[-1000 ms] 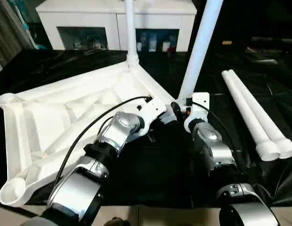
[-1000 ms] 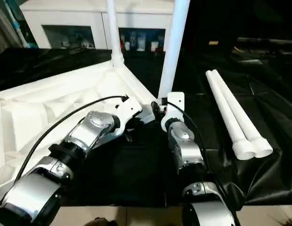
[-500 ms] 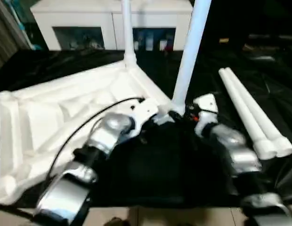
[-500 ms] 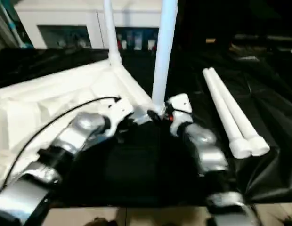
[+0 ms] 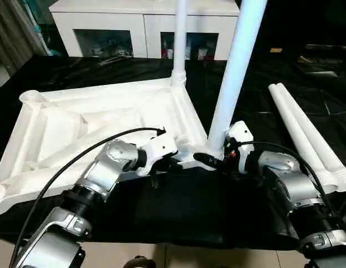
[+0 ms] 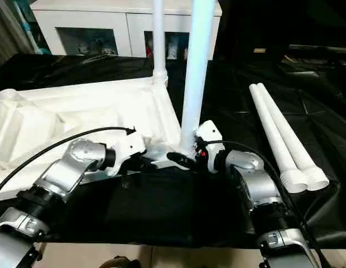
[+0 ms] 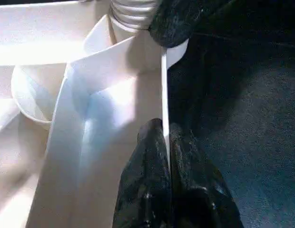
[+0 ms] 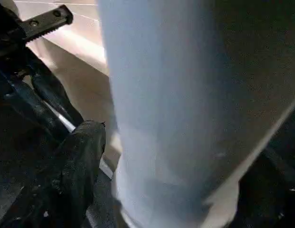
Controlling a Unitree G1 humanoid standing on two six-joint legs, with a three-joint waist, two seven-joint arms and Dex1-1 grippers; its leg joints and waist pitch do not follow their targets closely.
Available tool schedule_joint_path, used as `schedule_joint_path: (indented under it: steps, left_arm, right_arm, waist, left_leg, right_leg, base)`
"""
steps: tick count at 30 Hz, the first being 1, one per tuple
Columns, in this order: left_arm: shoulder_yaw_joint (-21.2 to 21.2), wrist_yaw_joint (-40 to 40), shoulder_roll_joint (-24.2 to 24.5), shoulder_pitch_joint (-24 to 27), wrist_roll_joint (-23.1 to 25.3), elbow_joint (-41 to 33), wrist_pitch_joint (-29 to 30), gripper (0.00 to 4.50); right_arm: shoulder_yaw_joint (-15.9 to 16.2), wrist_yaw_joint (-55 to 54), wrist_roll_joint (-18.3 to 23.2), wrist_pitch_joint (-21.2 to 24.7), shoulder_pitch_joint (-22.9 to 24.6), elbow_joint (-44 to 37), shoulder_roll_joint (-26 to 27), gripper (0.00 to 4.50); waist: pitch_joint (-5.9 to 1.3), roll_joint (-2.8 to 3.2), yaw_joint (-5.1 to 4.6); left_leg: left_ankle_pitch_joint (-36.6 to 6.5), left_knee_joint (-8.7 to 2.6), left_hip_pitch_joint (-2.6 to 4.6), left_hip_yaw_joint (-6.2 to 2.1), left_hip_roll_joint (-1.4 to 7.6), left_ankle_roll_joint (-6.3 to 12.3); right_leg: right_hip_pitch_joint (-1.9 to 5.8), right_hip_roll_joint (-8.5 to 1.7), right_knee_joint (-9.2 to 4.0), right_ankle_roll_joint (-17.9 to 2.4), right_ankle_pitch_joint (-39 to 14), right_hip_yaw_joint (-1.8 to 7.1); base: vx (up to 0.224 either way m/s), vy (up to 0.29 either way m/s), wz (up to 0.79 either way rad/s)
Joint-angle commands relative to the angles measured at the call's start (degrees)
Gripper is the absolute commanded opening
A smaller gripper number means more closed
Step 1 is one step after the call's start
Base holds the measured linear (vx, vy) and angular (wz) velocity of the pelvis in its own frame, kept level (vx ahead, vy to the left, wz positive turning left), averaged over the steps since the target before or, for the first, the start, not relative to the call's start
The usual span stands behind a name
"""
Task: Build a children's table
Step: Rotate leg to tighten
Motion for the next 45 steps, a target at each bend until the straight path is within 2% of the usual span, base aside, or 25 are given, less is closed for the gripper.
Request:
schedule_joint_path:
  steps: [1, 2, 3, 7, 12, 17, 19, 23, 25, 26, 27, 29, 30, 31, 33, 35, 40, 41, 44, 45]
  left_arm:
    - [-0.56, -1.40, -0.34, -0.03, -1.41, -2.23, -0.67, 0.00]
    - [-0.44, -1.25, -0.19, -0.07, -1.30, -2.17, -0.59, 0.00]
    - [-0.41, -1.25, -0.16, -0.07, -1.30, -2.18, -0.57, 0.00]
    - [-0.27, -1.28, 0.06, -0.04, -1.34, -2.56, -0.20, 0.00]
    - [-0.09, -1.23, 0.33, -0.05, -1.35, -2.87, 0.11, 0.00]
    - [0.22, -0.56, 0.19, -0.27, -1.18, -2.17, 0.11, 0.00]
    - [0.53, 0.13, -0.16, -0.48, -1.20, -1.67, 0.49, 0.00]
    - [2.94, 7.48, -3.29, -2.91, -0.54, 3.64, 1.72, 0.00]
    - [3.34, 9.37, -3.99, -3.58, -0.20, 5.02, 1.91, 0.00]
    - [4.42, 14.74, -6.25, -5.75, 0.57, 8.97, 3.11, 0.00]
    - [4.74, 16.32, -6.94, -6.39, 0.76, 10.10, 3.48, 0.00]
    - [5.32, 18.95, -8.21, -7.62, 0.90, 12.11, 4.22, 0.00]
    - [5.33, 19.05, -8.25, -7.66, 0.92, 12.18, 4.25, 0.00]
    - [5.66, 21.49, -9.34, -8.87, 1.20, 14.07, 5.00, 0.00]
    - [6.31, 26.31, -11.55, -11.46, 1.67, 18.27, 6.15, 0.00]
    - [6.25, 27.63, -12.37, -12.51, 1.97, 20.21, 5.75, 0.00]
    - [5.26, 27.28, -12.71, -13.52, 2.93, 22.55, 3.39, 0.00]
    - [4.62, 26.13, -12.05, -12.99, 3.20, 21.82, 2.58, 0.00]
    - [4.12, 24.93, -11.21, -12.36, 3.27, 21.16, 1.80, 0.00]
    - [4.18, 24.75, -11.03, -12.27, 3.12, 21.22, 1.80, 0.00]
  right_arm:
    - [0.46, 0.97, 0.48, 0.36, -0.15, -1.02, -0.22, 3.84]
    - [0.49, 1.14, 0.54, 0.29, -0.16, -0.74, -0.23, 3.84]
    - [0.50, 1.17, 0.55, 0.29, -0.16, -0.69, -0.22, 3.57]
    - [0.60, 1.43, 0.60, 0.25, -0.18, -0.35, -0.20, 3.24]
    - [0.74, 1.70, 0.05, -0.17, -0.21, 0.12, -0.29, 2.81]
    - [0.48, 0.82, -0.48, -0.33, 0.18, 0.58, 0.18, 2.72]
    - [0.07, -0.46, -0.58, -0.32, 0.31, 0.99, 0.55, 2.72]
    - [-4.95, -11.90, 0.07, -0.81, -0.40, 5.91, 4.63, 2.72]
    - [-5.99, -14.29, 0.32, -0.68, -0.56, 6.90, 5.53, 2.71]
    - [-7.93, -21.39, 0.14, -0.88, -0.91, 9.41, 8.21, 2.70]
    - [-8.40, -23.60, -0.09, -1.06, -1.05, 10.16, 8.99, 2.70]
    - [-9.20, -27.90, -0.54, -0.97, -1.59, 11.45, 10.41, 2.70]
    - [-9.24, -28.05, -0.55, -0.95, -1.62, 11.49, 10.46, 2.70]
    - [-10.10, -31.99, -0.62, -0.48, -2.21, 12.50, 11.98, 2.70]
    - [-12.35, -40.74, -0.78, 0.25, -3.89, 15.03, 15.56, 2.70]
    - [-13.18, -44.68, -0.98, -0.36, -5.13, 16.69, 17.25, 2.70]
    - [-12.20, -45.48, -2.40, -3.36, -7.03, 18.87, 18.22, 2.70]
    - [-11.45, -41.62, -1.96, -4.95, -6.83, 17.77, 17.77, 3.26]
    - [-10.95, -37.67, -1.26, -6.04, -6.46, 16.07, 17.24, 3.46]
    - [-10.89, -36.67, -1.01, -6.09, -6.36, 15.55, 17.12, 3.60]
  waist:
    - [-4.38, -0.94, -0.04]
    - [-4.37, -1.04, -0.04]
    - [-4.45, -1.02, -0.02]
    - [-4.60, -1.04, 0.10]
    - [-4.55, -0.89, 0.12]
    - [-4.56, -0.87, 0.10]
    - [-4.58, -0.86, 0.10]
    - [-4.40, -0.81, -0.16]
    - [-4.32, -0.79, -0.22]
    - [-4.17, -0.72, -0.40]
    - [-4.19, -0.73, -0.40]
    - [-4.20, -0.59, -0.27]
    - [-4.13, -0.63, -0.37]
    - [-4.20, -0.72, -0.42]
    - [-4.33, -0.45, -0.43]
    - [-4.32, -0.54, -0.42]
    - [-4.25, -0.51, -0.43]
    - [-4.29, -0.59, -0.36]
    - [-4.32, -0.57, -0.31]
    - [-4.31, -0.67, -0.62]
  left_leg:
    - [-8.50, -4.75, 1.90, -2.44, 5.54, 4.58]
    - [-8.35, -4.75, 1.88, -2.44, 5.53, 4.59]
    - [-7.74, -4.63, 1.90, -2.42, 5.46, 4.78]
    - [-5.51, -4.33, 1.79, -2.37, 5.36, 5.88]
    - [-6.39, -4.38, 1.77, -2.45, 5.36, 5.72]
    - [-5.93, -4.29, 1.72, -2.43, 5.31, 5.85]
    - [-5.98, -4.28, 1.74, -2.42, 5.31, 5.83]
    - [-7.83, -4.45, 1.91, -2.39, 5.17, 4.64]
    - [-9.03, -4.68, 1.98, -2.50, 5.21, 3.55]
    - [-10.68, -4.90, 2.08, -2.35, 5.19, 2.70]
    - [-12.20, -5.04, 2.27, -2.46, 5.06, 1.50]
    - [-12.68, -5.14, 2.15, -2.55, 5.16, 0.90]
    - [-12.84, -5.21, 2.18, -2.53, 5.13, 0.84]
    - [-12.72, -5.22, 2.15, -2.55, 4.99, 0.80]
    - [-12.45, -5.21, 2.35, -2.55, 4.92, 0.37]
    - [-12.52, -5.26, 2.08, -2.60, 4.86, 0.41]
    - [-13.40, -5.31, 2.03, -2.61, 4.85, 0.92]
    - [-13.50, -5.31, 1.98, -2.65, 4.97, 1.23]
    - [-13.14, -5.26, 1.86, -2.67, 4.98, 2.21]
    - [-12.58, -5.35, 1.40, -2.85, 5.04, 2.64]
  right_leg:
    - [2.30, -3.54, -3.08, -14.16, -3.67, 2.08]
    - [2.31, -3.57, -3.09, -14.13, -3.62, 2.08]
    - [2.31, -3.53, -3.00, -14.11, -3.04, 2.07]
    - [2.38, -3.50, -2.69, -14.52, -0.70, 1.99]
    - [2.41, -3.44, -2.77, -14.42, -1.88, 1.94]
    - [2.46, -3.44, -2.69, -14.67, -0.81, 1.93]
    - [2.48, -3.46, -2.69, -14.70, -0.86, 1.92]
    - [2.22, -3.48, -3.14, -14.64, -3.41, 2.06]
    - [2.23, -3.41, -3.31, -14.23, -5.24, 2.01]
    - [1.92, -3.38, -3.65, -13.62, -7.11, 2.13]
    - [1.89, -3.30, -3.79, -13.15, -8.79, 2.07]
    - [2.06, -3.46, -3.88, -12.39, -8.96, 2.12]
    - [1.90, -3.35, -3.93, -12.26, -8.82, 2.14]
    - [2.02, -3.28, -3.92, -12.07, -8.43, 2.09]
    - [1.81, -3.29, -3.89, -12.13, -7.88, 2.11]
    - [2.06, -3.34, -3.92, -11.88, -7.32, 2.03]
    - [2.11, -3.48, -4.18, -11.32, -7.55, 2.03]
    - [2.22, -3.55, -4.08, -11.11, -7.16, 2.03]
    - [2.31, -3.49, -3.98, -11.36, -6.01, 1.98]
    - [2.65, -3.55, -3.73, -11.31, -5.19, 1.96]
  base:
    - [0.000, 0.000, 0.00]
    - [0.000, 0.000, 0.00]
    - [0.000, 0.000, 0.00]
    - [0.000, 0.000, 0.00]
    - [0.000, 0.000, 0.00]
    - [0.000, 0.000, 0.00]
    - [0.000, 0.000, 0.00]
    - [0.000, 0.000, 0.00]
    - [0.000, 0.000, 0.00]
    - [0.000, 0.000, 0.00]
    - [0.000, 0.000, 0.00]
    - [0.000, 0.000, 0.00]
    - [0.000, 0.000, 0.00]
    - [0.000, 0.000, 0.00]
    - [0.000, 0.000, 0.00]
    - [0.000, 0.000, 0.00]
    - [0.000, 0.000, 0.00]
    - [0.000, 0.000, 0.00]
    - [0.000, 0.000, 0.00]
    - [0.000, 0.000, 0.00]
